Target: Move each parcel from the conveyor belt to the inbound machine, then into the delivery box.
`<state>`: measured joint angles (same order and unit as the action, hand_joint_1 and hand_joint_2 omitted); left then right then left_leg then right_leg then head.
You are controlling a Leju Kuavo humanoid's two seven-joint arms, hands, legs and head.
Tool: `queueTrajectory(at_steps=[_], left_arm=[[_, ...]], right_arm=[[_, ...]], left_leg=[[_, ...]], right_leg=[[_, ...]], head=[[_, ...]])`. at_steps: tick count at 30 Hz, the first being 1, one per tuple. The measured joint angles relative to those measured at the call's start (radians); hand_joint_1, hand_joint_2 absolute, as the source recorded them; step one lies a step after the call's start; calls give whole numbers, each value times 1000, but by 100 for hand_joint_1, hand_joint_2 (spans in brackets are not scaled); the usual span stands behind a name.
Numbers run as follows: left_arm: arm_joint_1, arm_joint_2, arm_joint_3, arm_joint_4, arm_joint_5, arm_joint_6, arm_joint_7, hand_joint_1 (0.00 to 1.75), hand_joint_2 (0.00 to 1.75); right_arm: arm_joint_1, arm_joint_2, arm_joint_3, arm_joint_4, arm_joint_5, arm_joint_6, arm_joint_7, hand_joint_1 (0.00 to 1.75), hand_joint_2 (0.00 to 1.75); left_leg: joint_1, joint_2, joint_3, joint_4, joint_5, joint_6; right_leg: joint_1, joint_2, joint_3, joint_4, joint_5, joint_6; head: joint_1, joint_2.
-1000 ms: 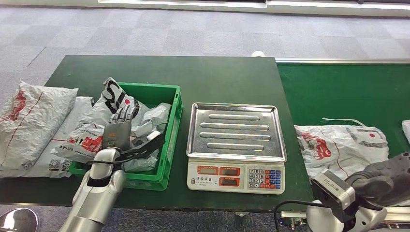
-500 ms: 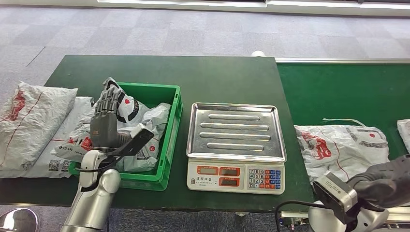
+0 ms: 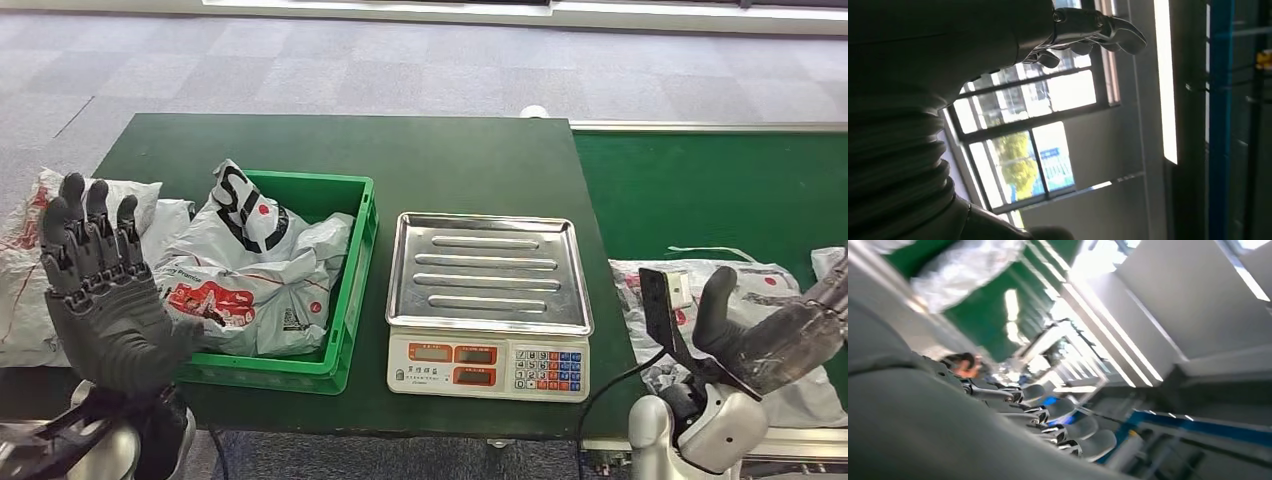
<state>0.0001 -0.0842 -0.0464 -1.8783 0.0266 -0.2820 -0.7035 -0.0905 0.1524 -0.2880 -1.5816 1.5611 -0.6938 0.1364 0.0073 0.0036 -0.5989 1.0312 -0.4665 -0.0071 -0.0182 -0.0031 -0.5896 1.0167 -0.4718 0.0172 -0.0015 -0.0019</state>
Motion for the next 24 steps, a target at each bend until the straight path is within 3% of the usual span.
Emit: queueTrajectory(at_steps=[1,5,18,22,24], left_arm=[[5,-9,3,-30,14,-54,0,0,175],[17,-44,29,-112,26,-162,0,0,175],[33,-80,63,-174,7,-215,2,0,175],[32,-80,63,-181,3,-218,2,0,175],[31,-79,63,-187,11,-227,2,0,175]], right_arm=[[-8,-20,-19,44,-6,5,25,0,0],[-43,-74,-96,206,-57,47,46,0,175],[-72,-136,-276,447,-314,334,-21,0,175],[-75,-145,-298,486,-395,450,-93,0,175],[-79,-150,-301,513,-417,529,-129,0,87]], left_leg=[[0,0,0,0,0,0],[-1,0,1,0,0,1],[0,0,0,0,-1,0],[0,0,0,0,-1,0],[0,0,0,0,-1,0]], right_leg=[[0,0,0,0,0,0],[-1,0,0,0,0,0],[0,0,0,0,0,0],[0,0,0,0,0,0],[0,0,0,0,0,0]], head=[[0,0],[0,0],[0,0],[0,0],[0,0]])
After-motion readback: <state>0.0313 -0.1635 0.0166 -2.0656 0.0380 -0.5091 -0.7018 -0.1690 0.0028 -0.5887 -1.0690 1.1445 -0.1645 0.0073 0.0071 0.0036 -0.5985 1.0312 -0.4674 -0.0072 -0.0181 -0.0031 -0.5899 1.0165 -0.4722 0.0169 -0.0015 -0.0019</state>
